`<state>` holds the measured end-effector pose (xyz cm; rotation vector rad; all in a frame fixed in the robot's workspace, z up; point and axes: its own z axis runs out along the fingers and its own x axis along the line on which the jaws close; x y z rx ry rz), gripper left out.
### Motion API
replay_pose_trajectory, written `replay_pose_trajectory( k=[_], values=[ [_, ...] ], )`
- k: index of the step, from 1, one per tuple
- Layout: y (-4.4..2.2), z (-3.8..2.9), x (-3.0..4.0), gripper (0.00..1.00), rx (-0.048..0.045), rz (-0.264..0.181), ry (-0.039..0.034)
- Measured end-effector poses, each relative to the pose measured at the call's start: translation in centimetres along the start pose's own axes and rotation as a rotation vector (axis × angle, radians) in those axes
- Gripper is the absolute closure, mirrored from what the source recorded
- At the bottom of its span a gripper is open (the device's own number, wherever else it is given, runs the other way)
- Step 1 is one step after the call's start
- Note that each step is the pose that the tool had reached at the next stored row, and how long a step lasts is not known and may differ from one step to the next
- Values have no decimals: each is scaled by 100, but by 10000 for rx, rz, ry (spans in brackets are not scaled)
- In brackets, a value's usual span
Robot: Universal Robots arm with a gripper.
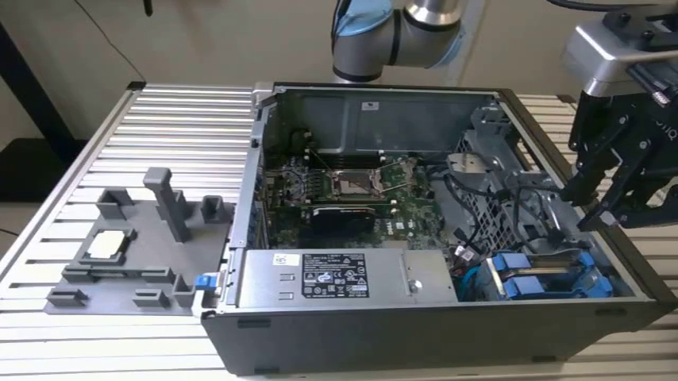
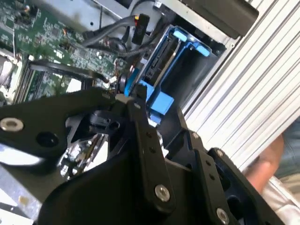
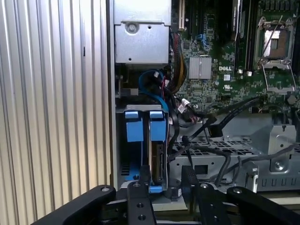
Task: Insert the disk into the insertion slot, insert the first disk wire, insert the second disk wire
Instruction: 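Insert the disk into the insertion slot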
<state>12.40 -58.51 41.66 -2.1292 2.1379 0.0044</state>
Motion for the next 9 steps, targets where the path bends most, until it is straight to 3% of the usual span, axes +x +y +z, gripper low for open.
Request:
replay_pose_trajectory(
  k=[2,5,9],
  values=[
    [-82,14,-1,59,-17,0,1],
    [-141,26,-3,59,-17,-2,1],
    [-153,28,-4,59,-17,-1,2]
  ],
)
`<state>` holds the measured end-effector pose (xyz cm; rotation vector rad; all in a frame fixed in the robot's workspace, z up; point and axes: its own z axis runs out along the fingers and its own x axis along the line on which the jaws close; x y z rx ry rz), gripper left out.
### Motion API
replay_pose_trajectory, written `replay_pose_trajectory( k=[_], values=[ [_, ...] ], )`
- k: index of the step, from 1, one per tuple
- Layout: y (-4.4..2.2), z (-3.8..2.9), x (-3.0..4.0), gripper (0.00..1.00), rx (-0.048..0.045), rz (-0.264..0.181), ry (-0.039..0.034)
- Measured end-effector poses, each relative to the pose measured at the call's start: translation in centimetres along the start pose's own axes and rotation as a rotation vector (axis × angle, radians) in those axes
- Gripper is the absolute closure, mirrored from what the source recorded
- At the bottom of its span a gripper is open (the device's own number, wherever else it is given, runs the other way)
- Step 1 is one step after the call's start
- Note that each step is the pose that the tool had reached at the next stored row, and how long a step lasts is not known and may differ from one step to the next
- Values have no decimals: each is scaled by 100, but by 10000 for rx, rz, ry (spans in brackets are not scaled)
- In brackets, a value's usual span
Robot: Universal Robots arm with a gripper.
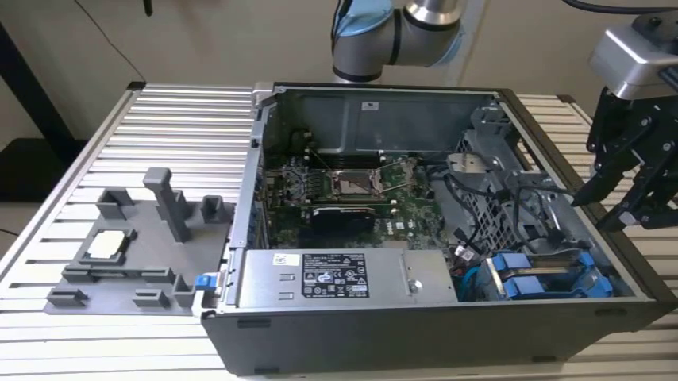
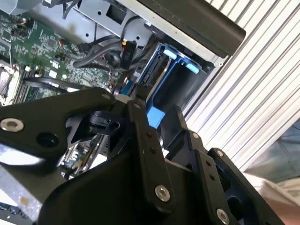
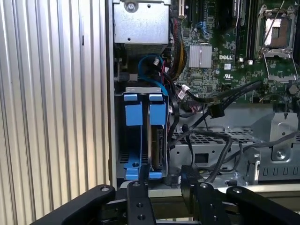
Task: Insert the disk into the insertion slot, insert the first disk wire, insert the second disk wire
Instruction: 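Insert the disk into the insertion slot, then insert the first disk wire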
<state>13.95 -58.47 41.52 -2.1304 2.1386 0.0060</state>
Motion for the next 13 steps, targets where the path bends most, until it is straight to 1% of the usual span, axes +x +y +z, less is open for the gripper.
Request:
replay_pose_trajectory(
  k=[7,9,11,12,13],
  values=[
    [-7,3,1,59,0,-3,0],
    [-30,12,0,59,0,-8,-3],
    [-68,26,-1,59,-2,-21,-7],
    [-77,35,-2,59,-3,-23,-20],
    [-82,42,-2,59,-2,-20,-52]
  ],
)
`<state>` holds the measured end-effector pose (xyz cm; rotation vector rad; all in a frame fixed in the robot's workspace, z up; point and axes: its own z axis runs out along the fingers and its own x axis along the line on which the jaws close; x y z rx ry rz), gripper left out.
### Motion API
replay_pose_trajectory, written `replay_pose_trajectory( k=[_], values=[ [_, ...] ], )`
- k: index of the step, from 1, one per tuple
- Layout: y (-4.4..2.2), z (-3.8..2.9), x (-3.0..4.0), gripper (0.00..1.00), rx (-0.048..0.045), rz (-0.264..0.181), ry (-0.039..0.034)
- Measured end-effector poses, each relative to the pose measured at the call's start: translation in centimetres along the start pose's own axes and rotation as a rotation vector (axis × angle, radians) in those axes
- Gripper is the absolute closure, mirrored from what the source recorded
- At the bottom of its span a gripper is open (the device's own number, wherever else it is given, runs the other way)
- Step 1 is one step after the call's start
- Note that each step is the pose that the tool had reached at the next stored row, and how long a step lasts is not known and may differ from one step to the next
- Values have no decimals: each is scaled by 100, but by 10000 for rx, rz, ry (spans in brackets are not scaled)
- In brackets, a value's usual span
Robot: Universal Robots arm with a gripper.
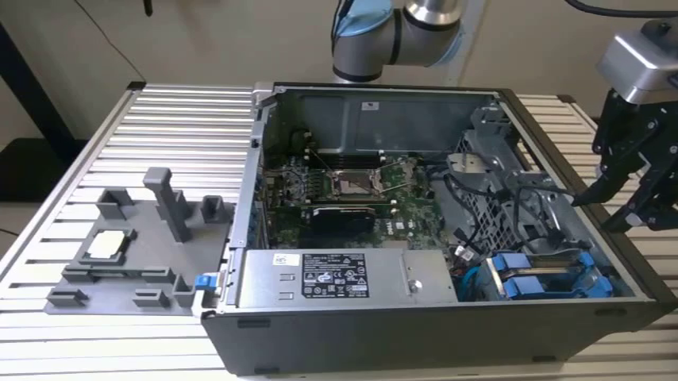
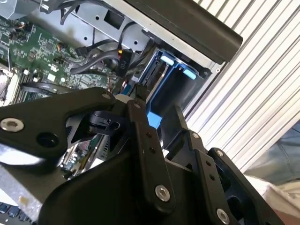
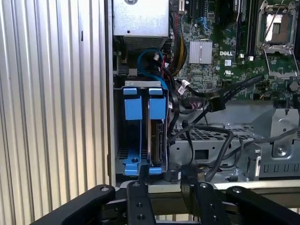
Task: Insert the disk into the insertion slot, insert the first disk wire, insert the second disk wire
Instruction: 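Insert the first disk wire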
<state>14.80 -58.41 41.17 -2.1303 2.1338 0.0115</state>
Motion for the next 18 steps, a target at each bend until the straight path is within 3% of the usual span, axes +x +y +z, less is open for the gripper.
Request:
replay_pose_trajectory(
  k=[3,7,8,11,16,18],
  values=[
    [-19,27,-3,59,0,11,-131],
    [-30,47,-1,59,3,42,-489],
    [-36,55,-1,59,3,45,-534],
    [-72,81,-17,59,-78,45,-534],
    [-91,172,-215,59,-81,45,-537],
    [-115,184,-247,59,-96,45,-532]
  ],
)
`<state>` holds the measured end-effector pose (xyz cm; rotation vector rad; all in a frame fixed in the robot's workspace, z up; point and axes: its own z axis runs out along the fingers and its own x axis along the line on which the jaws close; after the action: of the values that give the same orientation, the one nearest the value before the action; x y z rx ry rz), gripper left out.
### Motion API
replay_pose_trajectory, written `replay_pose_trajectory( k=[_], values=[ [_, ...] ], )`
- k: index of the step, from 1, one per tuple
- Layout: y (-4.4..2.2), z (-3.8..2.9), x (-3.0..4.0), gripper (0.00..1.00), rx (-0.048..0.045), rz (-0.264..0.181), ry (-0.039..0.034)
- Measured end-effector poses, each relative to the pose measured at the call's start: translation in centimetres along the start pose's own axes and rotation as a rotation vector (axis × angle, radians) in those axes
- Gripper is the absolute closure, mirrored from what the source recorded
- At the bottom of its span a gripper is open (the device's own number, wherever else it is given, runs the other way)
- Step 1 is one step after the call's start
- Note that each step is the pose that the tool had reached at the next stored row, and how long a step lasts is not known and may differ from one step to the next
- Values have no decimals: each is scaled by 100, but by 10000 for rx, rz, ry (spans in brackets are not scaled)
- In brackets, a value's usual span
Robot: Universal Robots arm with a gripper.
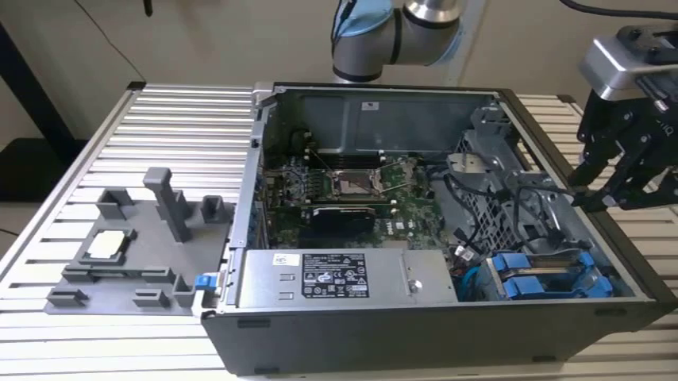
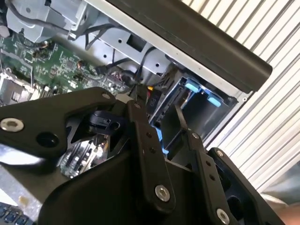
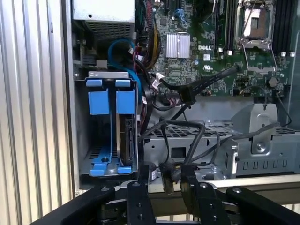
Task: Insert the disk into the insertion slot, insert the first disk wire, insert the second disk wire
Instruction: 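Insert the first disk wire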
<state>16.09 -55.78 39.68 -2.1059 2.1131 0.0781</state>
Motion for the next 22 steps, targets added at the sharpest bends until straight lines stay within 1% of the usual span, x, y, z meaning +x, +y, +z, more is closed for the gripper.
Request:
replay_pose_trajectory(
  k=[3,4,5,7,8,9,17,21,22],
  values=[
    [-47,14,-2,59,-46,-20,8],
    [-55,17,-5,59,-85,-20,21],
    [-57,17,-7,59,-157,-12,48],
    [-57,18,-6,59,-334,10,126],
    [-57,17,-6,59,-402,17,164],
    [-60,18,-6,59,-434,19,174],
    [-100,20,-6,59,-450,-76,170],
    [-102,15,-7,59,-454,-105,168],
    [-103,14,-8,59,-439,-110,169]
  ],
)
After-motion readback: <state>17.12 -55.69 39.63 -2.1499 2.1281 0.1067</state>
